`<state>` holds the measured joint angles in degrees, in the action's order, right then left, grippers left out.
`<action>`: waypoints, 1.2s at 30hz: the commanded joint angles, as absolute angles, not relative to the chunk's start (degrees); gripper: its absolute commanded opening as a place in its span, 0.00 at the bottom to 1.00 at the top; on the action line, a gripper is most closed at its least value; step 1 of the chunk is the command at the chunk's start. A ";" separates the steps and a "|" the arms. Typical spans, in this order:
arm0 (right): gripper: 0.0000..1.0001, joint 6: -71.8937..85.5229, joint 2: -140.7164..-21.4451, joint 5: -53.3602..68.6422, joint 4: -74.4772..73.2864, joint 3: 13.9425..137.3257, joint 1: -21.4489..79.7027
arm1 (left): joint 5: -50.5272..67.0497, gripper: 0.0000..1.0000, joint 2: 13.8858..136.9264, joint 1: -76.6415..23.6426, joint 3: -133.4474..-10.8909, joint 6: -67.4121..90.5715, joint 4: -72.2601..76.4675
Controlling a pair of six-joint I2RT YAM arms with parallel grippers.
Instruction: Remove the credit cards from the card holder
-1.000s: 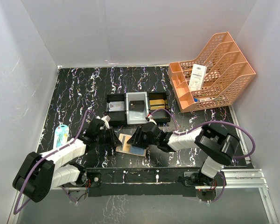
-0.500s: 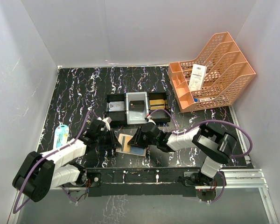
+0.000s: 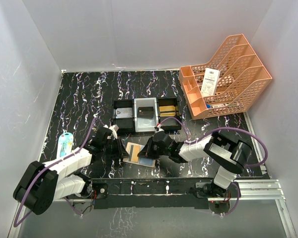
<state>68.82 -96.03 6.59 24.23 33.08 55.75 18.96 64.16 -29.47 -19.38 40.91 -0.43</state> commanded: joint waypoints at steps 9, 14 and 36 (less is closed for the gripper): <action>0.00 66.77 -91.02 14.07 28.75 29.49 51.46 | 17.75 0.10 63.89 -29.86 -20.13 39.62 -4.14; 0.00 66.18 -92.11 15.41 27.57 29.88 50.88 | 17.84 0.10 64.12 -29.88 -20.69 39.53 -4.36; 0.00 55.41 -91.11 25.96 17.51 32.78 45.66 | 18.03 0.09 62.78 -29.97 -20.65 39.31 -5.10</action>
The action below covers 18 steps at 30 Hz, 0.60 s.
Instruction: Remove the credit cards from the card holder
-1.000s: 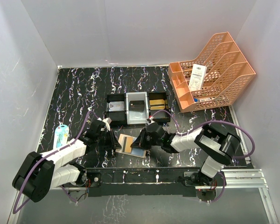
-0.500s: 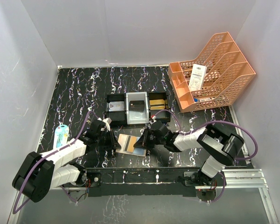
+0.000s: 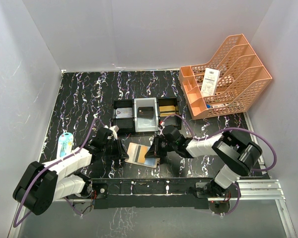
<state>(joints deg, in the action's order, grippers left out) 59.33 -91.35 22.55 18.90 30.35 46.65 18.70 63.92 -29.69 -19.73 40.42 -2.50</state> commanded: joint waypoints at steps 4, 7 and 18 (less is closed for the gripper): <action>0.00 54.02 -90.22 27.00 16.12 32.57 44.44 | 18.01 0.09 62.66 -29.95 -20.73 39.26 -5.10; 0.00 53.68 -89.77 27.16 15.56 32.27 43.88 | 18.14 0.09 62.73 -29.97 -20.99 39.21 -5.12; 0.00 56.48 -92.84 30.58 21.39 32.79 43.77 | 17.15 0.26 58.91 -31.14 -25.30 40.79 -6.03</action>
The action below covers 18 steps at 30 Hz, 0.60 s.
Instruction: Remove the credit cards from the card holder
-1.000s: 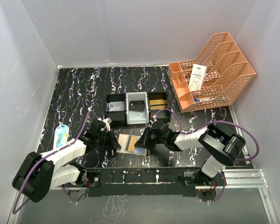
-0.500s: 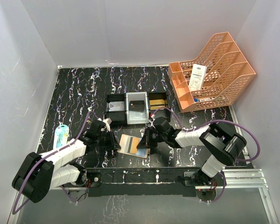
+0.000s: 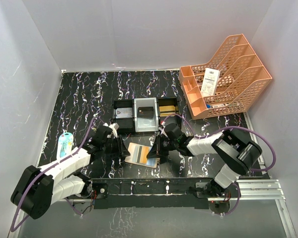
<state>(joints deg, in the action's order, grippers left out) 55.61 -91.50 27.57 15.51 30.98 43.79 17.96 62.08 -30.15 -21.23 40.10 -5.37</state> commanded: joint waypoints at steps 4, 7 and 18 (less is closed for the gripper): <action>0.00 56.42 -95.01 29.99 20.18 35.09 44.66 | 17.62 0.33 59.18 -32.71 -27.22 41.21 -3.86; 0.00 56.45 -96.24 29.57 19.86 35.64 44.88 | 18.53 0.33 61.66 -34.12 -27.06 41.51 -1.36; 0.00 56.27 -94.81 28.30 18.00 35.06 44.87 | 11.54 0.17 72.33 -39.61 -26.99 44.03 0.30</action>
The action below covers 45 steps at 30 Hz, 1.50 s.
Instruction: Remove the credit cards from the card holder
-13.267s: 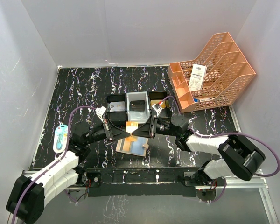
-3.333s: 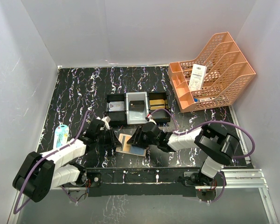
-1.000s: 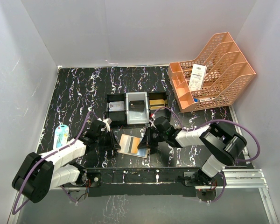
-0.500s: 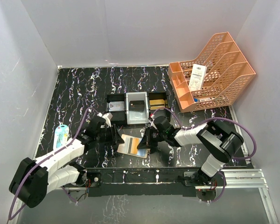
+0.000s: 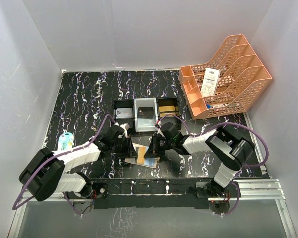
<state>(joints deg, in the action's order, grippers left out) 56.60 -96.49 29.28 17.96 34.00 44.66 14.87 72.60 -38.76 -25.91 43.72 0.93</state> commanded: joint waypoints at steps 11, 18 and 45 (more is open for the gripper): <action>0.00 54.47 -91.13 25.46 12.76 35.22 44.68 | 8.36 0.16 73.00 -40.60 -27.40 44.85 -1.17; 0.00 54.41 -89.67 25.12 11.59 35.45 44.49 | 12.44 0.21 73.88 -40.74 -27.19 43.77 1.77; 0.00 61.05 -85.28 19.89 19.23 28.93 43.86 | 8.87 0.11 79.21 -44.39 -31.60 41.07 -3.46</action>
<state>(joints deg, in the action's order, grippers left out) 64.18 -89.19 21.76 20.73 27.92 44.53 11.44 80.29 -43.48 -31.64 42.50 1.98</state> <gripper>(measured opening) 0.009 0.117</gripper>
